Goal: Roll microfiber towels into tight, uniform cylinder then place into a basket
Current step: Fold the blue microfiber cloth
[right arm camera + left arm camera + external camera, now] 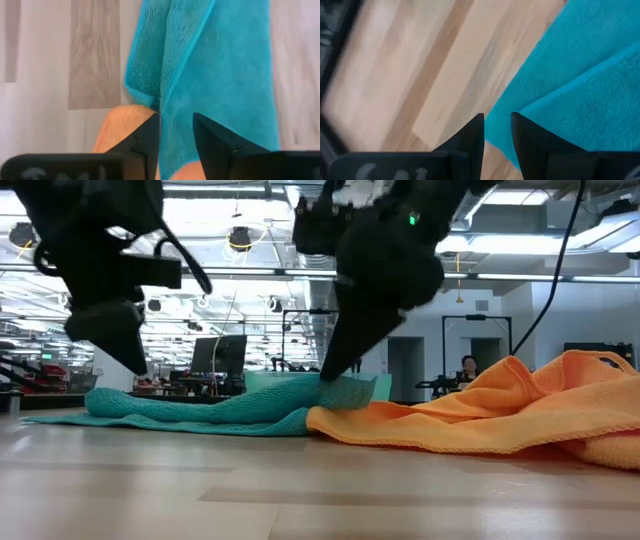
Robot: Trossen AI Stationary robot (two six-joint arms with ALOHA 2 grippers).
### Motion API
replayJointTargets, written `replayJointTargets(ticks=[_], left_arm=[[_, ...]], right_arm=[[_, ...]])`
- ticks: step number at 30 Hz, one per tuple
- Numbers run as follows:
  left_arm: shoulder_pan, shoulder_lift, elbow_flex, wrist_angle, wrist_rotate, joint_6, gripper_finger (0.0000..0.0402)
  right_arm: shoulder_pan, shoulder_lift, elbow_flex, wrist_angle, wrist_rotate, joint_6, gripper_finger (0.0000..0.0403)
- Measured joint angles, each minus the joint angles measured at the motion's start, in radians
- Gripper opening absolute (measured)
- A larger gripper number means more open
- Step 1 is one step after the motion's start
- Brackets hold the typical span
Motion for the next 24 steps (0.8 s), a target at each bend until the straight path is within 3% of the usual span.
replayJointTargets(ticks=[7,13,24], left_arm=[[0.086,0.000,-0.001,0.053,0.132,0.022,0.0088],[0.119,0.000,-0.001,0.077,0.250,-0.079,0.0088],[0.119,0.000,-0.001,0.086,0.330,-0.157,0.0088]], right_arm=[[0.000,-0.130,0.030,-0.196,0.002,0.000,0.0156],[0.004,-0.230,0.027,-0.296,0.071,0.000,0.0144],[0.037,-0.191,0.022,-0.342,0.095,0.000,0.0127]])
